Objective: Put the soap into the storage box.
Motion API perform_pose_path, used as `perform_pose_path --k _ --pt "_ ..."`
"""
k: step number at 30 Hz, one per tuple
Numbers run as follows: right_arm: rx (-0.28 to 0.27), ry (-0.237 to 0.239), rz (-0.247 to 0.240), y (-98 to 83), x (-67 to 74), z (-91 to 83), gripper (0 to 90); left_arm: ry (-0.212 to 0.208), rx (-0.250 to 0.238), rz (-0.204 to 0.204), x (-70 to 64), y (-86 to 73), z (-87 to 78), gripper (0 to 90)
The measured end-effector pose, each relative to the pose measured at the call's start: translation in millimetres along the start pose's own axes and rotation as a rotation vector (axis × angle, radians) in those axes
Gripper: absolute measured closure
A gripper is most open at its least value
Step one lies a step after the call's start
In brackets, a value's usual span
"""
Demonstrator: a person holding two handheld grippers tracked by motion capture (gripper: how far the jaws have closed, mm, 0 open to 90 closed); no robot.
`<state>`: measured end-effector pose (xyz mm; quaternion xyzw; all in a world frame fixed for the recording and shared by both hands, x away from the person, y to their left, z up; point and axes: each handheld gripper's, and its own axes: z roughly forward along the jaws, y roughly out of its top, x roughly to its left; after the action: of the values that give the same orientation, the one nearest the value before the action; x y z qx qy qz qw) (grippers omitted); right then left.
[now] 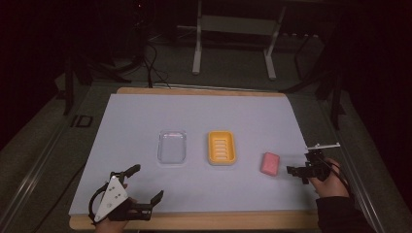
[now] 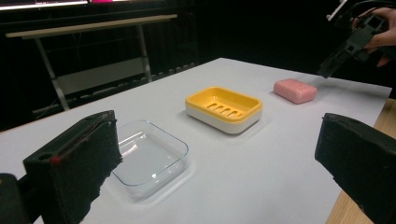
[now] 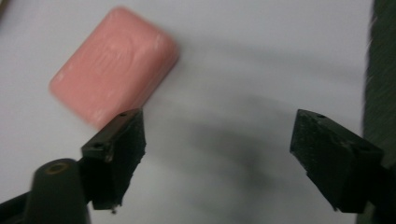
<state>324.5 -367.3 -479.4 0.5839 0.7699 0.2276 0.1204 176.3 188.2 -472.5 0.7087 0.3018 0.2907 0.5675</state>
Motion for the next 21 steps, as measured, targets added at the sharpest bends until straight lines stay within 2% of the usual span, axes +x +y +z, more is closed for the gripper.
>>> perform_pose_path --k 4,6,11,16,21 --pt "0.092 0.053 0.070 -1.4 -1.6 -3.3 17.4 0.001 0.003 0.004 -0.1 0.0 0.2 0.3" --pt "0.141 0.075 0.087 -1.9 -0.5 -3.9 17.3 0.001 0.004 0.004 0.0 -0.1 0.3 0.4" --pt "0.240 0.075 0.069 -2.6 6.8 -3.0 17.7 0.002 0.003 0.004 0.1 -0.1 0.1 0.4" --pt "0.301 0.058 0.049 -3.2 12.6 -0.8 18.0 0.004 0.005 0.005 0.0 -0.2 -0.1 0.4" --pt "0.394 0.061 0.062 -5.2 16.3 2.0 18.2 0.001 0.005 0.004 -0.5 -0.1 0.1 0.3"
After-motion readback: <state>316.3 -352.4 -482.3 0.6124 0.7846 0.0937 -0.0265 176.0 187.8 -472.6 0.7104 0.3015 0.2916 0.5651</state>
